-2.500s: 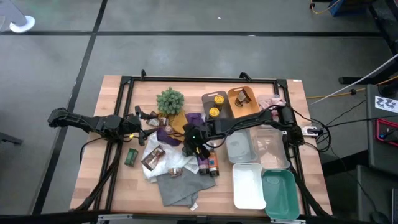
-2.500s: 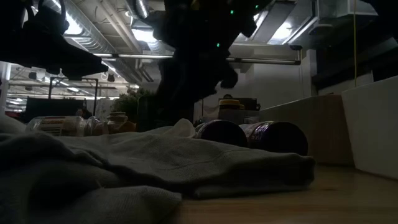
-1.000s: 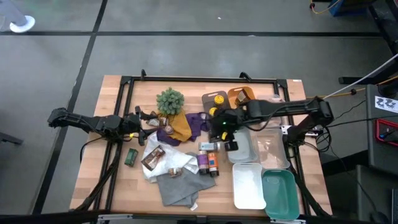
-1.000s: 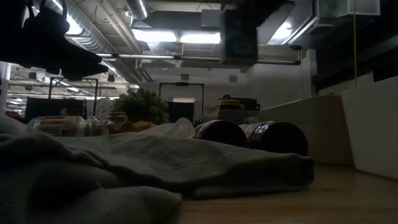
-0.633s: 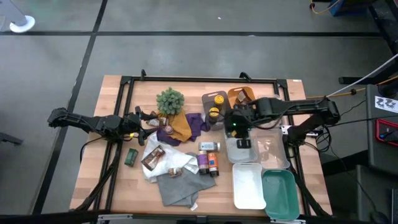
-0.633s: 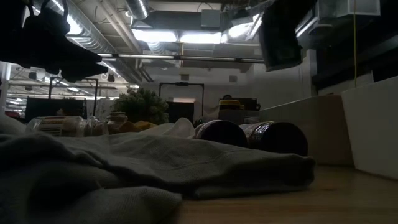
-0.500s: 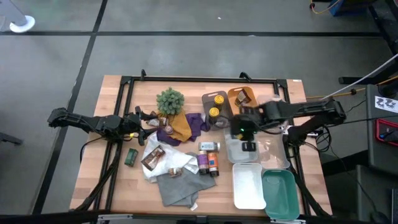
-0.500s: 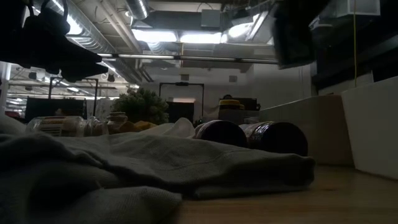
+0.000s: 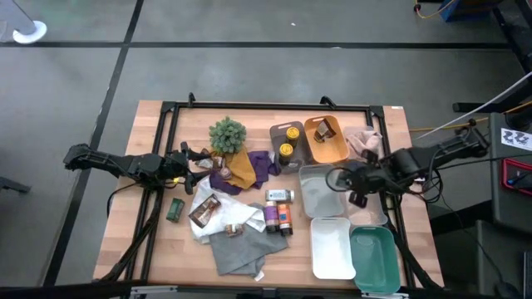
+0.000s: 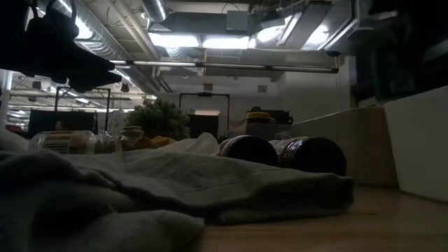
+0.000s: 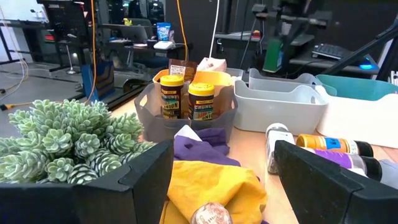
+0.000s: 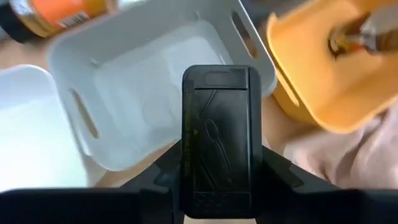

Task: Sort spices by type
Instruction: Put the right black seasoning can into the transparent bin

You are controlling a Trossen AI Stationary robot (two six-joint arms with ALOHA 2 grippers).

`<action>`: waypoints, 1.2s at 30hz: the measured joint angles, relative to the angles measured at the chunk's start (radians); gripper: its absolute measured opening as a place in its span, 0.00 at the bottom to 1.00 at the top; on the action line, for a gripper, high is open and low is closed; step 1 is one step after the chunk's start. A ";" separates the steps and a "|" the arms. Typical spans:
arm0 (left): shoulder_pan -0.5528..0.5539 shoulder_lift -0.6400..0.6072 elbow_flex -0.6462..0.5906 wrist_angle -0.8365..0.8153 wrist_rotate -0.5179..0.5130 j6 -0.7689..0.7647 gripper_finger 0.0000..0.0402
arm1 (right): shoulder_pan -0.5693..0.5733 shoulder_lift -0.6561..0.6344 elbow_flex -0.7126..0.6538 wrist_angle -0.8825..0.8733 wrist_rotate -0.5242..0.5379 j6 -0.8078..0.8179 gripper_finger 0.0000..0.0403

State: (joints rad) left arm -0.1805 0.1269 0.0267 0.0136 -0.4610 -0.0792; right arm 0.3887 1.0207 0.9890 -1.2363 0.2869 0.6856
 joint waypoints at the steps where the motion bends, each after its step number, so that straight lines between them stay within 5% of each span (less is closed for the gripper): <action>1: 0.000 0.000 0.000 0.000 0.000 0.000 0.65 | 0.010 -0.017 -0.024 -0.001 0.006 0.023 0.32; 11: 0.000 0.000 0.000 0.000 0.000 -0.004 0.65 | 0.039 -0.090 -0.178 -0.013 0.026 0.168 0.32; 26: 0.000 0.000 0.000 0.003 0.000 -0.004 0.65 | 0.039 -0.104 -0.216 -0.023 0.041 0.182 0.32; 36: 0.000 0.000 0.000 0.003 0.000 -0.004 0.65 | 0.036 -0.100 -0.377 0.118 0.042 0.206 0.35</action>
State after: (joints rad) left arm -0.1802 0.1268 0.0269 0.0170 -0.4614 -0.0834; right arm 0.4252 0.9207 0.6120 -1.1178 0.3287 0.8921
